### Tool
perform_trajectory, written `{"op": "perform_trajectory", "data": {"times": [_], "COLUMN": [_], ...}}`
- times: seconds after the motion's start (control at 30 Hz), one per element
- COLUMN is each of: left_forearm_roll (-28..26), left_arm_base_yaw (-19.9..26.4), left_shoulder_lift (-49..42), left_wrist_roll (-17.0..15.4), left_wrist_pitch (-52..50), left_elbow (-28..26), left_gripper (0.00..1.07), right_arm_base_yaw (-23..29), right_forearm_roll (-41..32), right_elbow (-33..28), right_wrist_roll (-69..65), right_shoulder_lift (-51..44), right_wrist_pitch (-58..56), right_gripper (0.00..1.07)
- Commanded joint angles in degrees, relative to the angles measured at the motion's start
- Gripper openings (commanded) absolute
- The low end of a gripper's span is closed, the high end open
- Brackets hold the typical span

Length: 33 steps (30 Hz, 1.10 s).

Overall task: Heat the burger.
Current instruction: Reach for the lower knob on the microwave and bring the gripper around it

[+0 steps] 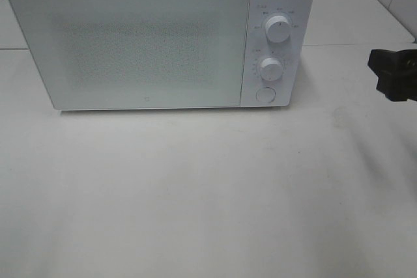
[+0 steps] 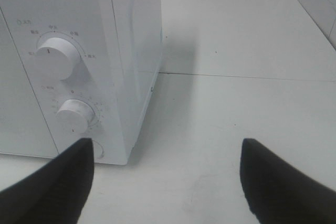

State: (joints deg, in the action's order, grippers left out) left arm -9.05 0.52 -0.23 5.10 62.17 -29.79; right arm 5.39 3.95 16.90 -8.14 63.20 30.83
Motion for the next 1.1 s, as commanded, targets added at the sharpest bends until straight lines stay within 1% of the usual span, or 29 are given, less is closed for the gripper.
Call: {"op": "perform_trajectory", "data": {"times": [0.03,0.07,0.1,0.13,0.17,0.2,0.23,0.27,0.3,0.33,0.37,0.4,0.43,0.47,0.5,0.53,0.57,0.6,0.63,0.67,0.7,0.73,0.77,0.8,0.87,0.93,1.1], "left_forearm_roll": [-0.57,-0.57,-0.57,-0.57,-0.57,-0.57,-0.57,-0.57,-0.57,-0.57,-0.57,-0.57,-0.57,-0.57,-0.57,-0.57,-0.57,-0.57,-0.57,-0.57,-0.57,-0.57,-0.57,-0.57,-0.57,-0.57,-0.57], "left_arm_base_yaw": [0.17,0.17,0.17,0.17,0.17,0.17,0.17,0.17,0.17,0.17,0.17,0.17,0.17,0.17,0.17,0.17,0.17,0.17,0.17,0.17,0.17,0.17,0.17,0.17,0.17,0.17,0.17], "left_shoulder_lift": [-0.97,-0.97,-0.97,-0.97,-0.97,-0.97,-0.97,-0.97,-0.97,-0.97,-0.97,-0.97,-0.97,-0.97,-0.97,-0.97,-0.97,-0.97,-0.97,-0.97,-0.97,-0.97,-0.97,-0.97,-0.97,-0.97,-0.92], "left_wrist_roll": [-0.29,-0.29,-0.29,-0.29,-0.29,-0.29,-0.29,-0.29,-0.29,-0.29,-0.29,-0.29,-0.29,-0.29,-0.29,-0.29,-0.29,-0.29,-0.29,-0.29,-0.29,-0.29,-0.29,-0.29,-0.29,-0.29,-0.29], "left_wrist_pitch": [-0.69,-0.69,-0.69,-0.69,-0.69,-0.69,-0.69,-0.69,-0.69,-0.69,-0.69,-0.69,-0.69,-0.69,-0.69,-0.69,-0.69,-0.69,-0.69,-0.69,-0.69,-0.69,-0.69,-0.69,-0.69,-0.69,-0.69], "left_elbow": [0.23,0.23,0.23,0.23,0.23,0.23,0.23,0.23,0.23,0.23,0.23,0.23,0.23,0.23,0.23,0.23,0.23,0.23,0.23,0.23,0.23,0.23,0.23,0.23,0.23,0.23,0.23], "left_gripper": [1.00,1.00,1.00,1.00,1.00,1.00,1.00,1.00,1.00,1.00,1.00,1.00,1.00,1.00,1.00,1.00,1.00,1.00,1.00,1.00,1.00,1.00,1.00,1.00,1.00,1.00,1.00], "right_arm_base_yaw": [-0.23,-0.23,0.11,2.41,2.41,5.90,7.56,7.56,11.06,11.06,14.38,15.87,15.87,18.74,18.74,22.00,23.26,23.26,25.90,27.22,27.22,29.45,29.45,30.88,31.57,33.69,33.98], "right_forearm_roll": [-5.96,-5.96,-7.51,-11.46,-11.46,-15.76,-17.65,-17.65,-21.94,-21.94,-26.13,-28.02,-28.02,-30.88,-30.88,-34.03,-35.35,-35.35,-38.85,-40.28,-40.28,-42.74,-42.74,-44.81,-45.61,-48.30,-48.70], "right_elbow": [-1.95,-1.95,-2.29,-2.69,-2.69,-2.92,-2.92,-2.92,-2.92,-2.92,-2.92,-2.92,-2.92,-2.92,-2.92,-2.69,-2.52,-2.52,-1.83,-1.43,-1.43,-0.34,-0.34,1.09,1.95,5.27,8.08], "right_wrist_roll": [6.53,6.53,7.68,10.08,10.08,13.18,14.44,14.44,16.39,16.39,17.70,18.39,18.39,19.82,19.82,21.08,21.72,21.72,22.80,23.15,23.15,24.12,24.12,25.55,26.30,28.30,28.13], "right_shoulder_lift": [4.35,4.35,5.39,6.99,6.99,8.88,9.91,9.91,12.20,12.20,14.73,15.99,15.99,18.11,18.11,20.34,21.14,21.14,22.92,23.72,23.72,25.21,25.21,26.70,27.44,30.37,33.00], "right_wrist_pitch": [8.77,8.77,10.20,12.20,12.20,14.21,14.90,14.90,17.53,17.53,20.86,22.86,22.86,26.47,26.47,29.97,30.88,30.88,32.77,33.63,33.63,34.43,34.43,34.43,34.38,34.38,34.38], "right_gripper": [0.75,0.75,0.75,0.75,0.75,0.75,0.75,0.75,0.75,0.75,0.75,0.75,0.75,0.75,0.75,0.75,0.75,0.75,0.75,0.75,0.75,0.75,0.75,0.75,0.75,0.75,0.75]}}
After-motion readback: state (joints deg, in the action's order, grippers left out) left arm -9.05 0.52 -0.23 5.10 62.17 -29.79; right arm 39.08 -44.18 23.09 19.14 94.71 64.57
